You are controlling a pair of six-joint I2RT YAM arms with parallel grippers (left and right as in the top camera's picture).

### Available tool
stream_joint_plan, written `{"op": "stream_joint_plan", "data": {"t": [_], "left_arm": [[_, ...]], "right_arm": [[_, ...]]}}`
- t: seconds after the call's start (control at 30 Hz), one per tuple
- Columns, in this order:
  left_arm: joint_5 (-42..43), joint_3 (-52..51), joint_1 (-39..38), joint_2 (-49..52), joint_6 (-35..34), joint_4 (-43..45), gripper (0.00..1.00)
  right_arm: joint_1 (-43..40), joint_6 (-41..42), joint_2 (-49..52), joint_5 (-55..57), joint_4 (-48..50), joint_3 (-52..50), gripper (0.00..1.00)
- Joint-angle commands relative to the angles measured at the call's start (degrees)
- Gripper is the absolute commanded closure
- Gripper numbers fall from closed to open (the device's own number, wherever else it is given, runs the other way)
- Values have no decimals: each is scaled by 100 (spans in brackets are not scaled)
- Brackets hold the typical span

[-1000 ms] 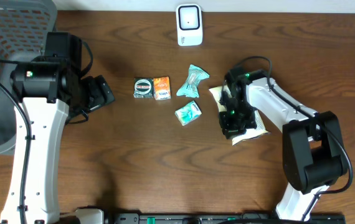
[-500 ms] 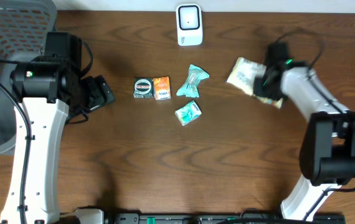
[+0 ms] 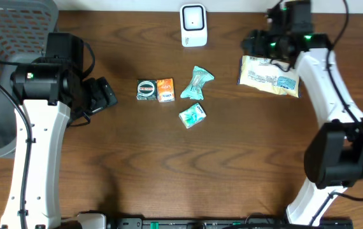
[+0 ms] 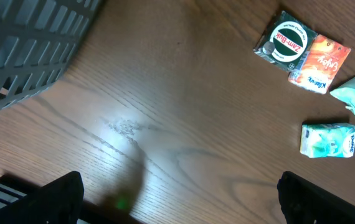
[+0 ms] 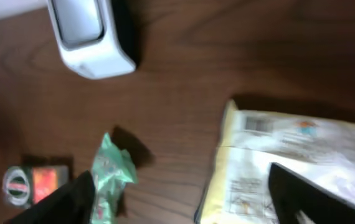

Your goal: Scan the item barcode

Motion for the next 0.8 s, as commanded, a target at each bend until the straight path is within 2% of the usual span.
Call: {"op": "stream_joint_plan", "data": {"t": [0.0,0.03,0.07,0.17,0.3,0.47,0.67,0.77], "left_arm": [[-35,4,4,33,-52,-35,3],[-35,4,4,33,-52,-35,2],[-35,4,4,33,-52,-35,2],[-35,4,4,33,-52,-35,3],[-35,4,2,33,-52,-35,2],[-35,4,2,33,-52,-35,2],[-35,4,4,33,-52,-35,3],[-35,4,2,33,-52,-35,2]], "right_arm": [[426,-1075,496,463,-63,-48,1],[522,-1388,584,675,-103,-48,1],[769,-1919,776,1613,-205,-48,1],[1169,-2153,1038,3545,-286,-48,1],[1534,-2398,1296,5058,-343,-48,1],[1620,-2302,1480,5403,-632,-48,1],[1429,-1624,1650,5357,-1084,-48,16],[1309,-1578,1665,4684,-1235,-50,30]]}}
